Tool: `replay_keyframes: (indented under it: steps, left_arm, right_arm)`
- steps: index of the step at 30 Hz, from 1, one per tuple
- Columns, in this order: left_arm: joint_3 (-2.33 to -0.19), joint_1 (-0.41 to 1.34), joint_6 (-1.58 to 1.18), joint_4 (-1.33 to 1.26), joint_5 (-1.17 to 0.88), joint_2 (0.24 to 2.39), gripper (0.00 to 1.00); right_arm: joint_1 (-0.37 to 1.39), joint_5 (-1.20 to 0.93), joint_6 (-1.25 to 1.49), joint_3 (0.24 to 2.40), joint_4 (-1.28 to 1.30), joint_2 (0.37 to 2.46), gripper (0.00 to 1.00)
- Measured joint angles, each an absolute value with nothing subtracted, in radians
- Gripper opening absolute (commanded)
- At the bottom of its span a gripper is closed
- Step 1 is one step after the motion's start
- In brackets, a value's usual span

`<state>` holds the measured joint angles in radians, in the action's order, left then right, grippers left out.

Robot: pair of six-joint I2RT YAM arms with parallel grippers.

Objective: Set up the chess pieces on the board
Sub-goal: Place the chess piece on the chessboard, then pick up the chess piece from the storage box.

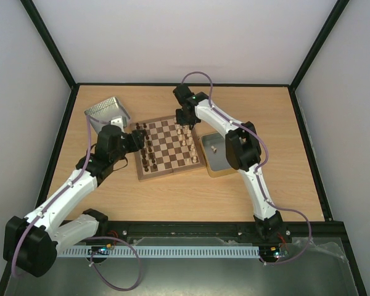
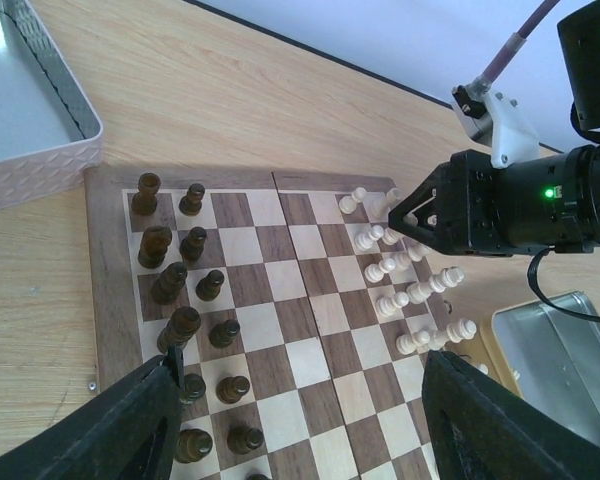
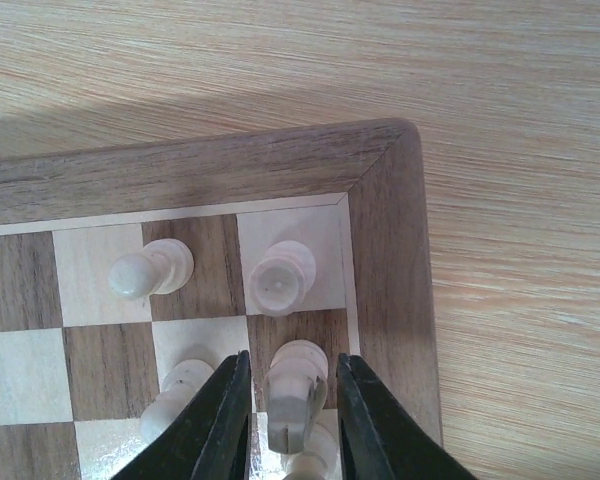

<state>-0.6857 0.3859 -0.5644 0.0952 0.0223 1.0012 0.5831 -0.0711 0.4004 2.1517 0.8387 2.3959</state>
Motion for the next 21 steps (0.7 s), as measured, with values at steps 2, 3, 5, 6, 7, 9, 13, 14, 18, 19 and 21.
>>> replay_keyframes:
  steps: [2,3,5,6,7,9,13,14,18,19,21]
  left_arm:
    - [-0.686,0.385,-0.564,0.095,0.017,1.006,0.68]
    - [-0.686,0.385,-0.565,0.095,0.015,1.008,0.68]
    - [-0.686,0.384,-0.565,0.095,0.007,1.010,0.68]
    - [-0.686,0.383,-0.565,0.095,0.004,1.011,0.68]
    - [-0.686,0.382,-0.565,0.095,0.000,1.012,0.68]
    - [-0.686,0.381,-0.565,0.095,-0.010,1.015,0.68]
    - [-0.686,0.381,-0.566,0.086,-0.046,1.021,0.68]
    - [-0.686,0.381,-0.566,0.083,-0.053,1.022,0.68]
    - [-0.686,0.381,-0.568,0.076,-0.077,1.024,0.68]
    - [-0.686,0.381,-0.567,0.074,-0.082,1.024,0.68]
    - [-0.686,0.381,-0.567,0.072,-0.092,1.026,0.68]
  right_arm:
    - [0.583,-0.072,0.401,2.152,0.838,2.396,0.26]
    - [0.583,-0.072,0.402,2.152,0.838,2.396,0.27]
    - [0.583,-0.072,0.406,2.152,0.833,2.394,0.28]
    - [0.583,-0.072,0.408,2.152,0.832,2.392,0.29]
    - [0.583,-0.072,0.409,2.152,0.832,2.389,0.29]
    - [0.583,-0.068,0.412,2.151,0.832,2.374,0.30]
    - [0.583,-0.050,0.423,2.073,0.789,2.279,0.30]
    - [0.583,-0.044,0.428,2.028,0.773,2.238,0.30]
    - [0.577,-0.012,0.450,1.768,0.696,2.000,0.30]
    - [0.575,0.000,0.457,1.705,0.676,1.940,0.31]
    - [0.569,0.019,0.475,1.576,0.635,1.822,0.32]
